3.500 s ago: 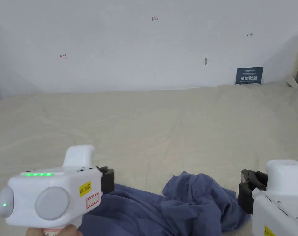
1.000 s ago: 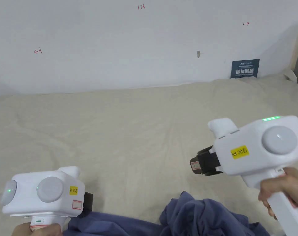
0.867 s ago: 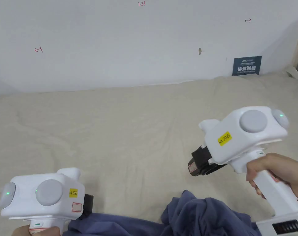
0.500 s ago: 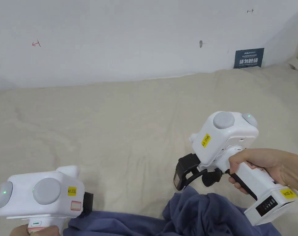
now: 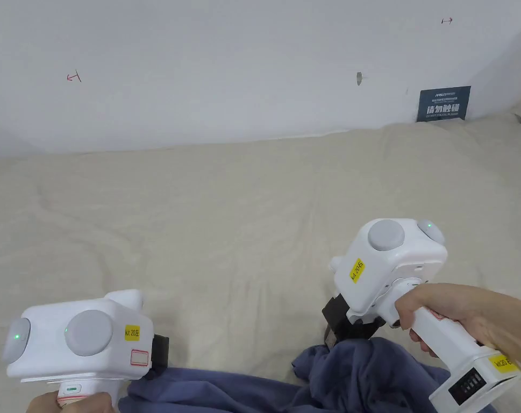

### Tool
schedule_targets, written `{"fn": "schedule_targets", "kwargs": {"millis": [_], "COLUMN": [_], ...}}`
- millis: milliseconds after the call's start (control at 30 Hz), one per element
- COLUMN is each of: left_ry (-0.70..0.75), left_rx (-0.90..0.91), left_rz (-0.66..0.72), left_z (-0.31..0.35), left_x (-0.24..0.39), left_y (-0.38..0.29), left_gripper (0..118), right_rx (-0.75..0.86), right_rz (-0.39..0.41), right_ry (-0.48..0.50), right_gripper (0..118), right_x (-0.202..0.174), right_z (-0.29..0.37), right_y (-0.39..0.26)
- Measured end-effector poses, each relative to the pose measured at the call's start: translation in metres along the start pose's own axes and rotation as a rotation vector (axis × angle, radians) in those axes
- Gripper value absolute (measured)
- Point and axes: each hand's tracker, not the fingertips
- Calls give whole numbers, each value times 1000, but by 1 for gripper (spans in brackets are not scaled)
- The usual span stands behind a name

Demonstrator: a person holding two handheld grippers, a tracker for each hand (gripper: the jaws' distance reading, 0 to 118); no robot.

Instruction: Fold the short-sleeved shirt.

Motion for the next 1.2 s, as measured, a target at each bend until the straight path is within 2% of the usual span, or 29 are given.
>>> {"fn": "schedule_targets", "kwargs": {"millis": [133,200,300,367,600,700,767,867,1000,1133,1200], "left_ry": [2,5,5,23,70,146,189,179,200,239,204], "left_rx": [32,53,122,170,338,419,468,522,605,668,731], "left_rz": [12,15,37,29,17,-23,-29,-6,-18,-9,48], "left_z": [16,29,54,75,159,197,221,254,290,322,335], "left_x": [1,2,3,4,7,14,15,14,17,17,12], "left_y": [2,5,12,17,40,49,56,68,86,105,113], "left_gripper": [3,3,3,3,3,3,3,3,3,3,3], "right_rx": [70,99,199,265,525,634,701,773,876,912,946], "right_rz": [-42,-24,-36,-39,-121,-148,-172,-175,-223,-210,-223], "right_ry": [18,30,-2,4,34,47,39,8,2,-17,-23], "right_gripper": [5,5,5,5,5,5,5,5,5,5,5], "right_x": [0,-3,-2,-14,-10,-8,-1,5,16,20,20], "right_z": [20,36,68,101,210,257,286,326,374,415,431], "right_y": [-8,-15,-22,-42,-81,-99,-104,-114,-120,-119,-119]}}
